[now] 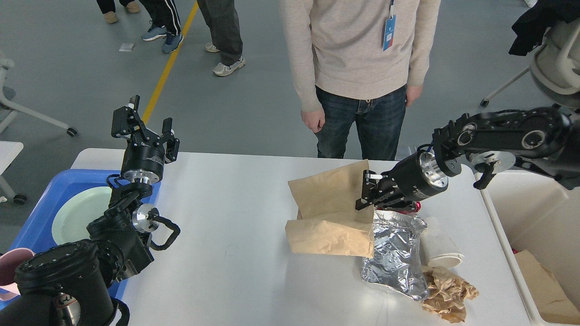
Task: Tidy desktop
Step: 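Lift the paper bag and drop it into the white bin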
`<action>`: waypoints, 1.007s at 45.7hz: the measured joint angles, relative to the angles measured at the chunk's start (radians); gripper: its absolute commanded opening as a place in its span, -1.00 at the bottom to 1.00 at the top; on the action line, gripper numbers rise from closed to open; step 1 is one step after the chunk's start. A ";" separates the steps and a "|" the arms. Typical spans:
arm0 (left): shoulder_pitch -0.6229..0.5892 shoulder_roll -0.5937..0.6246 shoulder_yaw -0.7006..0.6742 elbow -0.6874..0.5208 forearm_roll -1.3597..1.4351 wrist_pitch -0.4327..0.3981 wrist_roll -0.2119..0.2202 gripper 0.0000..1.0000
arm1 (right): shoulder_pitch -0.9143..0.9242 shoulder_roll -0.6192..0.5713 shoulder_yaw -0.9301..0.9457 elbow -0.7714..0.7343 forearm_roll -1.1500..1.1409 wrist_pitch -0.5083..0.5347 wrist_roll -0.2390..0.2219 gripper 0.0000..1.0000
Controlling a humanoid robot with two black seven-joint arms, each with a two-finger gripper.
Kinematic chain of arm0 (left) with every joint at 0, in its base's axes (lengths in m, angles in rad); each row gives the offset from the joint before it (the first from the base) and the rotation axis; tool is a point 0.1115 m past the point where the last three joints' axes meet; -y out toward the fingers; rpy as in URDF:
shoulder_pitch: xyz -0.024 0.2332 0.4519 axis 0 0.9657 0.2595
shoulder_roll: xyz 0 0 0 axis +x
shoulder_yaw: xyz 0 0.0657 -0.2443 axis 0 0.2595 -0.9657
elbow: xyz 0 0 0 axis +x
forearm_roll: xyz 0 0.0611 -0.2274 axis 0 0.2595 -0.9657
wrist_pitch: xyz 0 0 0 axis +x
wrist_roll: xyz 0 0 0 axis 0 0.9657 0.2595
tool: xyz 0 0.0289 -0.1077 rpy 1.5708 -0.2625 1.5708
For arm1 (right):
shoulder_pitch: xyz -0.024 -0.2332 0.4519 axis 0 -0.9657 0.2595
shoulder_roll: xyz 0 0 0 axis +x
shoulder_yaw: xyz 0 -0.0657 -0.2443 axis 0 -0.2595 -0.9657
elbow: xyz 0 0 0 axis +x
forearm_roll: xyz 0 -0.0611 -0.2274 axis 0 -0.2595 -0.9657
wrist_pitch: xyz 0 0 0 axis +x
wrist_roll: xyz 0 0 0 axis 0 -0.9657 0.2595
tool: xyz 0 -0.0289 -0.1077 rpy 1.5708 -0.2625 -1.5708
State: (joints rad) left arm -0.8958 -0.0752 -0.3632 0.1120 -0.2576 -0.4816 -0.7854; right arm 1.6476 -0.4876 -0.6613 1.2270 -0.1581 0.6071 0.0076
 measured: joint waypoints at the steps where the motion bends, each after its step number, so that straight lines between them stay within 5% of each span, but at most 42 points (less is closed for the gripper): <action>1: 0.000 0.000 0.000 0.000 0.000 0.000 0.000 0.94 | 0.012 -0.015 0.001 0.008 0.000 0.008 0.000 -1.00; 19: 0.000 0.000 0.001 0.000 0.000 0.000 0.000 0.93 | 0.214 -0.389 -0.014 0.000 -0.045 0.123 0.000 -1.00; 28: 0.000 0.000 0.001 0.000 0.000 0.000 0.000 0.93 | 0.203 -0.439 -0.021 -0.104 -0.067 0.086 0.000 -1.00; 35: 0.000 0.000 0.001 0.000 0.000 -0.001 0.000 0.93 | 0.043 -0.445 -0.041 -0.215 -0.067 -0.069 0.001 -1.00; 46: 0.000 0.000 0.000 0.000 0.000 -0.001 0.000 0.93 | -0.351 -0.420 -0.005 -0.397 -0.048 -0.458 0.003 -1.00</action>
State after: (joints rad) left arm -0.8958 -0.0752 -0.3632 0.1120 -0.2576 -0.4825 -0.7854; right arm 1.2962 -0.9073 -0.6660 0.8304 -0.2061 0.1490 0.0107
